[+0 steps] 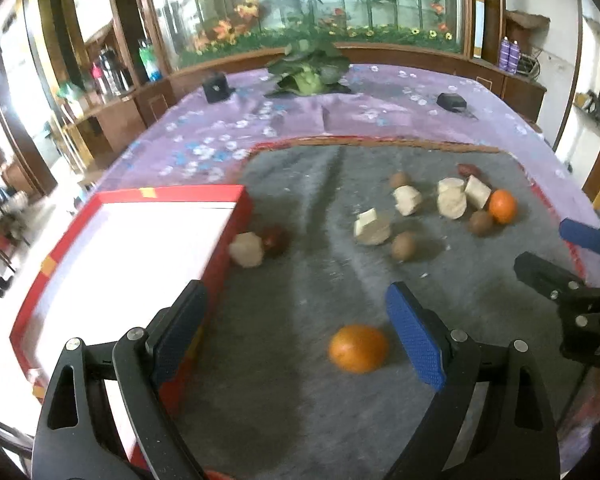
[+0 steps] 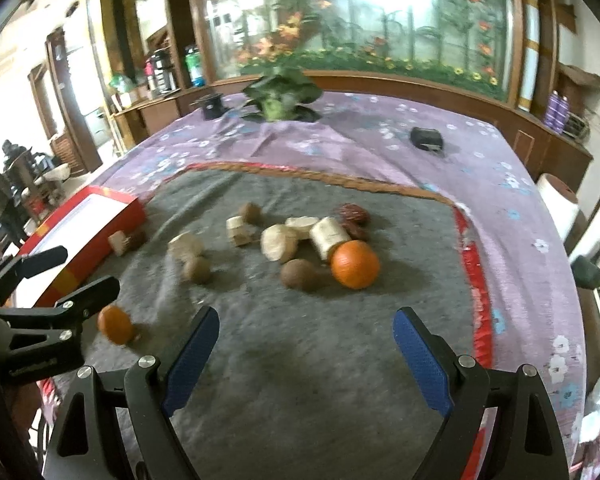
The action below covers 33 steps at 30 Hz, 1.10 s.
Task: Organize fruits
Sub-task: 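Grasp the orange mandarin with the left tool, then carry the mandarin to the tray with the left tool while the right tool drops a brown fruit in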
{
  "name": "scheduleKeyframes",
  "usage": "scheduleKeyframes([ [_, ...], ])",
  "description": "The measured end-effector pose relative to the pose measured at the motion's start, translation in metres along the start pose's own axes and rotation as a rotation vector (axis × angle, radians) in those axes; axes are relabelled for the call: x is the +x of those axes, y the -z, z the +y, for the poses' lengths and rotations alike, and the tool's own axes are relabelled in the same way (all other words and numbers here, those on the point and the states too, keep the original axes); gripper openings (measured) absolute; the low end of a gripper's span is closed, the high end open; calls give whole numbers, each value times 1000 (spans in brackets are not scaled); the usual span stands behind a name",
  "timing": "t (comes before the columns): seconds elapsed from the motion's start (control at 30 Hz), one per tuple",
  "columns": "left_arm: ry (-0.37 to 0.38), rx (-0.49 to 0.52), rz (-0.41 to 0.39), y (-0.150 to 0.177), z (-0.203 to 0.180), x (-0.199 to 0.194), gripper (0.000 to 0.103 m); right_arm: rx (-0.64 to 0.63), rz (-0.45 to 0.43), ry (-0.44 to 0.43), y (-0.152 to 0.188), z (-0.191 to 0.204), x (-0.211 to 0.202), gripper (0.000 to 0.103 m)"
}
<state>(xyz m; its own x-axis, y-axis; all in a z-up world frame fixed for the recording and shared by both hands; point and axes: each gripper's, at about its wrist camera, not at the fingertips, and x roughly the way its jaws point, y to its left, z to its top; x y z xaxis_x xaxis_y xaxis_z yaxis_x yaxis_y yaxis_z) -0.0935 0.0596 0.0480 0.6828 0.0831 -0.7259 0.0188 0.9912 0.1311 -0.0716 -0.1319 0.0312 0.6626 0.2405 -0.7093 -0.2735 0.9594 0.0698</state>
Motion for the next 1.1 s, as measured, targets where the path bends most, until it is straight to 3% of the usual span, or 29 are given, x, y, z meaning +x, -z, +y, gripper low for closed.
scheduleKeyframes([
  [0.13, 131, 1, 40, 10, 9, 2, 91, -26, 18, 0, 4, 8, 2, 88],
  [0.5, 212, 44, 45, 19, -7, 8, 89, -39, 40, -55, 6, 17, 7, 88],
  [0.53, 207, 51, 65, 18, -6, 12, 77, -41, 43, -56, 7, 17, 8, 88],
  [0.57, 211, 55, 89, 20, -7, 15, 53, -44, 42, -57, 7, 18, 7, 88],
  [0.6, 222, 52, 118, 21, -7, 21, 46, -47, 42, -61, 7, 19, 8, 88],
  [0.67, 280, 12, 142, 24, -6, 27, 39, -49, 41, -76, 6, 20, 9, 88],
  [0.77, 273, 28, 119, 24, -9, 23, 33, -57, 40, -118, 2, 23, 13, 87],
  [0.83, 263, 44, 122, 24, -11, 23, 33, -77, 31, -154, -3, 29, 15, 81],
  [0.97, 279, 28, 137, 23, -7, 23, 33, -107, 61, -206, -17, 40, 36, 58],
  [1.1, 284, 16, 154, 20, -4, 24, 33, -119, 113, -218, -24, 47, 62, 50],
])
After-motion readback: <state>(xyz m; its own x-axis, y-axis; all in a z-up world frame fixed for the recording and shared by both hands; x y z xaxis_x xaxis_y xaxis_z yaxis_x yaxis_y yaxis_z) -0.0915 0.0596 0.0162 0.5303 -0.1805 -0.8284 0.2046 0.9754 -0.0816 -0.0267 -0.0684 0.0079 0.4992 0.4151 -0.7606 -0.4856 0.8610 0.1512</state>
